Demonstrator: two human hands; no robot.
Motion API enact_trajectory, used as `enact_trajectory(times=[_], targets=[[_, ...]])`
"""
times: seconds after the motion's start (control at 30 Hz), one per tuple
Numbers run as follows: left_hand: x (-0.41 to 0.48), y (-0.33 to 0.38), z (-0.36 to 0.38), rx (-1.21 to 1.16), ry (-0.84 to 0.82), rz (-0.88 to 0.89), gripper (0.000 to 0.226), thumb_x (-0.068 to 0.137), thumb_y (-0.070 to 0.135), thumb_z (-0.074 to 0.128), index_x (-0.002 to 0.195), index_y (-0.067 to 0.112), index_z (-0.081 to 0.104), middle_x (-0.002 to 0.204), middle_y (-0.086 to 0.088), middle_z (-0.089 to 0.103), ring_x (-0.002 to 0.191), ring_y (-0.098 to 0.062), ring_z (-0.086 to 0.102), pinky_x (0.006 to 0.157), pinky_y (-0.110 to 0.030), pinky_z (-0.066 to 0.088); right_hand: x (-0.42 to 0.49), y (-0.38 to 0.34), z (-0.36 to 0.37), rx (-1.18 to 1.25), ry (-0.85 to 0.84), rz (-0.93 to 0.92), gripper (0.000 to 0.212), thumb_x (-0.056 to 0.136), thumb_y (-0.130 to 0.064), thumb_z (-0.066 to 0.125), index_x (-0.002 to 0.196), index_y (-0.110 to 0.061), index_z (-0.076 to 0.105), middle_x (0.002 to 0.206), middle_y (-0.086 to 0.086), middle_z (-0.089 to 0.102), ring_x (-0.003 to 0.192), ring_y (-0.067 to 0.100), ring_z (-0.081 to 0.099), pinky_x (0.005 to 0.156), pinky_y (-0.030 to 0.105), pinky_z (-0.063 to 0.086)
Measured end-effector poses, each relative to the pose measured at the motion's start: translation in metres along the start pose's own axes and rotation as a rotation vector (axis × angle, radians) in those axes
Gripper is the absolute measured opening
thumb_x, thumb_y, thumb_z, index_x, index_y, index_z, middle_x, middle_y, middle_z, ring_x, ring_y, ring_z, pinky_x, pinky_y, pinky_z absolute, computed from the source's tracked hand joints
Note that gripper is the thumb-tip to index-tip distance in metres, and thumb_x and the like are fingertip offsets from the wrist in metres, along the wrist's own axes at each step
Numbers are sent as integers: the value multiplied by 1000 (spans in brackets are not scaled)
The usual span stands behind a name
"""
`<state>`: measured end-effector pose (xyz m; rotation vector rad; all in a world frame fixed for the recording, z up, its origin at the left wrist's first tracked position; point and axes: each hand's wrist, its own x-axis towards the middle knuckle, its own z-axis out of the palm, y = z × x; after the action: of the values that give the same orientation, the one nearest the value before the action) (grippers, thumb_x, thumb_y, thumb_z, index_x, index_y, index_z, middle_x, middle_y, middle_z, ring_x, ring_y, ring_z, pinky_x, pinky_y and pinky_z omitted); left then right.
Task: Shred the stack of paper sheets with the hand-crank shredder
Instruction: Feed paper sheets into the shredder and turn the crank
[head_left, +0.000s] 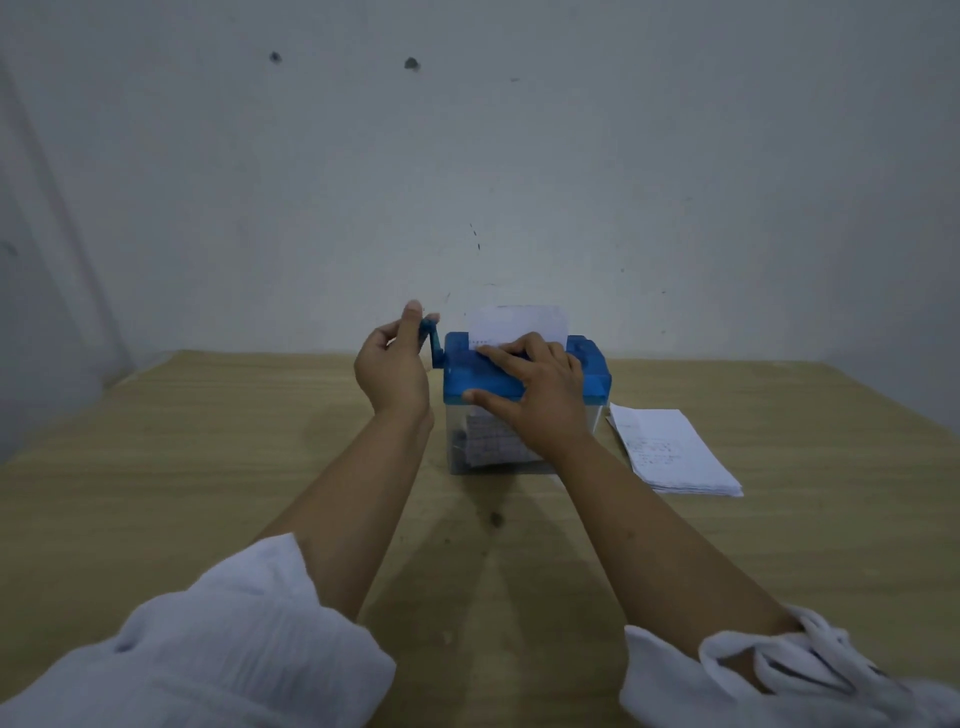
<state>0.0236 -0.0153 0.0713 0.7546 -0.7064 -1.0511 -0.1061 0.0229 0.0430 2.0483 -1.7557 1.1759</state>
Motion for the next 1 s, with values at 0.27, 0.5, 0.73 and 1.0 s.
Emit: enact_trajectory(times=[0.27, 0.5, 0.73, 1.0], targets=[[-34, -23, -41, 92, 37, -52, 20, 85, 14, 68, 97, -1, 69, 84, 0, 69, 80, -1, 66, 74, -11, 51, 0, -1, 0, 4, 9, -1, 53, 76, -52, 69, 123, -29, 61, 104, -3, 53, 99, 17, 46, 85, 24, 20], [-36, -32, -56, 61, 53, -362, 16, 79, 19, 74, 81, 6, 66, 88, -10, 69, 79, -16, 69, 76, -22, 54, 0, -4, 0, 1, 7, 4, 57, 73, -58, 62, 123, -29, 61, 104, -2, 53, 97, 17, 46, 84, 26, 21], [-23, -35, -57, 143, -1, -547, 38, 85, 18, 68, 113, -7, 61, 121, -22, 62, 109, -25, 62, 90, -26, 45, -1, -4, 2, -18, 25, -9, 59, 73, -60, 56, 122, -28, 62, 104, -2, 54, 97, 18, 47, 85, 26, 21], [5, -33, -34, 231, 23, -629, 30, 91, 8, 58, 117, -8, 59, 116, -21, 63, 98, -27, 65, 86, -27, 48, 1, 0, 5, -24, 32, -17, 59, 73, -60, 56, 122, -27, 62, 105, -4, 54, 98, 17, 46, 86, 26, 20]])
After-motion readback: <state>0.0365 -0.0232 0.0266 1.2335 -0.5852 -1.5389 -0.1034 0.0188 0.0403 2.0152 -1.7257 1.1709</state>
